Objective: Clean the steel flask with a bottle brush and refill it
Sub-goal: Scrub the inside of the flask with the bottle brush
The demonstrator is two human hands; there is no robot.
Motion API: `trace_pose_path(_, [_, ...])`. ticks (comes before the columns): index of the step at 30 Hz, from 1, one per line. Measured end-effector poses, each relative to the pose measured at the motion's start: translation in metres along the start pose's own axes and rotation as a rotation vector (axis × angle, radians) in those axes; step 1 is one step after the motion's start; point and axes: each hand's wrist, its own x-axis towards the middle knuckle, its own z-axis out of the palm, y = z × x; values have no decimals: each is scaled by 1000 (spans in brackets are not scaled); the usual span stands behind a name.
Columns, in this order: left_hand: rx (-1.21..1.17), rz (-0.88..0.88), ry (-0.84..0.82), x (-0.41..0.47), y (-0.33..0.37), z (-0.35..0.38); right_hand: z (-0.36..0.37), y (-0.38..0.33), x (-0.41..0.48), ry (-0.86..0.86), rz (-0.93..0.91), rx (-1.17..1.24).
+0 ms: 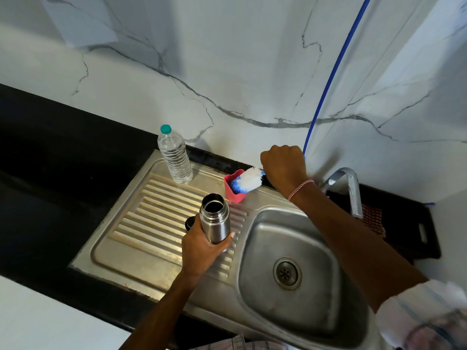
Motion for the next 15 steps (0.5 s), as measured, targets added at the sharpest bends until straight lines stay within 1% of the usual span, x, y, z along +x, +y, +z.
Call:
trace_pose_path(6, [-9,-7,-14,-2,0,3,-2,18,-7,41,39,-4])
trace_pose_path(10, [-10,4,-6,-3,7,6,-2,42,-24,107,169,30])
trace_pose_path(12, [-2,11,-1,-4,9,8,2,55,-40,99,271,131])
trace_pose_path(15, [1,7,0,-4,11,10,13,69,-74,71,432,366])
